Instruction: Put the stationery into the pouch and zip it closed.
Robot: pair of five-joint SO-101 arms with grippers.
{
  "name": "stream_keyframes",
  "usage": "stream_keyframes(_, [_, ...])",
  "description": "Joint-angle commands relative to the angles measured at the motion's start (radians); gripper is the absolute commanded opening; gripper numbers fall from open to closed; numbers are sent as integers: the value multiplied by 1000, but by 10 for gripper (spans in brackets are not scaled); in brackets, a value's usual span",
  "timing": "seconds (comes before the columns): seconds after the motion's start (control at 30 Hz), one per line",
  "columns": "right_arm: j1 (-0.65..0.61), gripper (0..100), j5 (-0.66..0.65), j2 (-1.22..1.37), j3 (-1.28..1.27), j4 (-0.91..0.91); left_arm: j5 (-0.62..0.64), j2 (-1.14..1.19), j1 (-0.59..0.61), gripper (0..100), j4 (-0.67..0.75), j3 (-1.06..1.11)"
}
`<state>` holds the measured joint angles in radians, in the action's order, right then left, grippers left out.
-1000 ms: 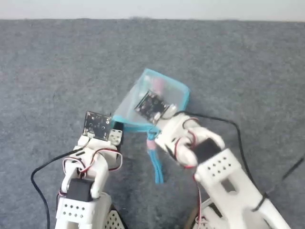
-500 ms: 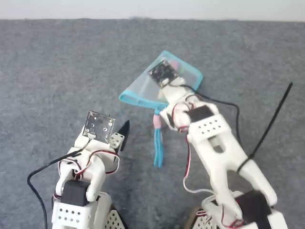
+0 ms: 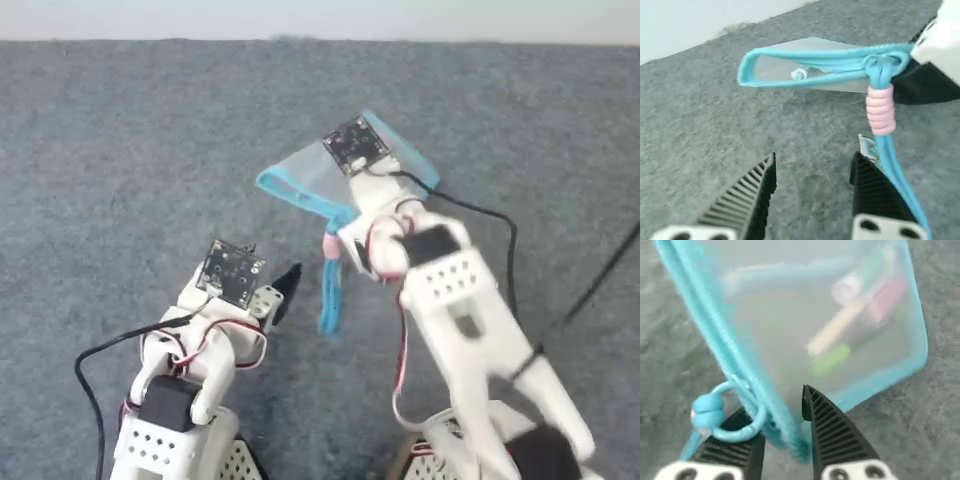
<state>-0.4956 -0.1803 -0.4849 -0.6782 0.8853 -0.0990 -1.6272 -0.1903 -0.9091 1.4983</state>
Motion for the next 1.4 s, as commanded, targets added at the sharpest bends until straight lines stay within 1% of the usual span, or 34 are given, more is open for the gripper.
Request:
stream_keyframes(0.0, [-82, 7, 15, -213, -106, -38, -3, -11, -41, 253, 20, -8])
stream_keyframes(0.17, [-124, 7, -15, -349, -207, -48, -3, -11, -43, 253, 20, -8])
stream_keyframes(0.4, [-180, 7, -26, -366, -222, -54, -5, -6, -46, 253, 25, -8])
stream_keyframes(0.57, [-179, 7, -25, -367, -219, -62, -6, -11, -146, 253, 29, 5])
stream_keyframes(0.97, [-183, 7, -29, -377, -241, -41, -3, -12, -140, 254, 29, 5])
stream_keyframes(1.1, [-259, 7, -71, -377, -290, -39, -2, -12, -132, 253, 44, 2])
stream_keyframes(1.13, [-269, 7, -72, -377, -299, -44, -2, -12, -114, 253, 48, 2])
stream_keyframes(1.23, [-263, 8, -74, -377, -304, -45, -2, -12, -60, 253, 51, 1])
stream_keyframes(1.37, [-263, 8, -74, -377, -307, -47, -2, -12, -84, 238, 51, 2])
